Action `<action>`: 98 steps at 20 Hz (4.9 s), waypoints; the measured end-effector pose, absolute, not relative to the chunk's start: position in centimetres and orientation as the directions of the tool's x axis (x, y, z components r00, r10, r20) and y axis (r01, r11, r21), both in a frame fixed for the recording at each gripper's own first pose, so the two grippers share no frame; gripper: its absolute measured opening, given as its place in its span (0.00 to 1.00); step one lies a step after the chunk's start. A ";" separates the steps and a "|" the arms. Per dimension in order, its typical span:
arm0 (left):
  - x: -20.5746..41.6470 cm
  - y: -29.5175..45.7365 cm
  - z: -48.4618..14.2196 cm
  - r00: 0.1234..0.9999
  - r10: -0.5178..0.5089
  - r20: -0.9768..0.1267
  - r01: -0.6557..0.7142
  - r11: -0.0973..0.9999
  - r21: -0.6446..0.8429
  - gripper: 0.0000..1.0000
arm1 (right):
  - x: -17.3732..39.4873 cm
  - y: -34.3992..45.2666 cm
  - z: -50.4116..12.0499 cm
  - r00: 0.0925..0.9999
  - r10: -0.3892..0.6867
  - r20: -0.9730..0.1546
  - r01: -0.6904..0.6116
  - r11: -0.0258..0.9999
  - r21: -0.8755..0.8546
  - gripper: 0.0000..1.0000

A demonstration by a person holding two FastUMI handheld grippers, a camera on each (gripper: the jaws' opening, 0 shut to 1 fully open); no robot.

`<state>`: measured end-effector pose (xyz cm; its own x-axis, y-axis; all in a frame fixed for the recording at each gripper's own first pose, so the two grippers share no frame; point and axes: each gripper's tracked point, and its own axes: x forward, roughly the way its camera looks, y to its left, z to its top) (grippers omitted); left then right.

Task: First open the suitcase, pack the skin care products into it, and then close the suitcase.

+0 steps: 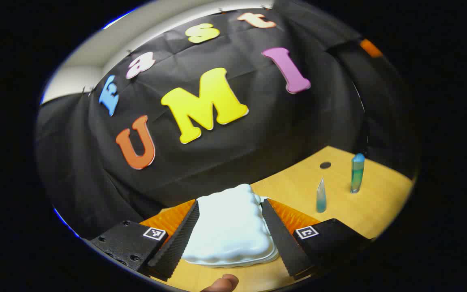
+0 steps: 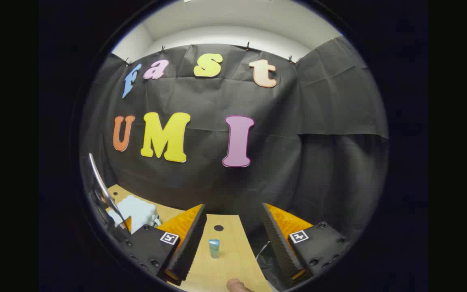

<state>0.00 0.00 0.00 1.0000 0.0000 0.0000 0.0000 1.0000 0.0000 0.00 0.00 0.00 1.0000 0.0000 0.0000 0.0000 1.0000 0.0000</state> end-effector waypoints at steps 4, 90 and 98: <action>1.7 -3.5 -1.4 0.998 -0.063 0.020 0.060 0.990 0.129 0.98 | 1.2 -0.6 -1.3 1.000 0.004 -0.022 -0.004 1.000 -0.006 0.81; 10.4 30.0 -15.0 0.999 -0.033 0.027 0.028 0.988 0.149 0.03 | -4.7 19.1 -0.1 0.989 -0.133 -0.058 0.131 0.991 -0.042 0.80; 13.0 32.0 -26.1 0.986 -0.066 -0.151 0.068 0.998 0.005 0.03 | -6.8 19.2 -1.9 0.976 -0.184 -0.119 0.172 0.979 -0.105 0.80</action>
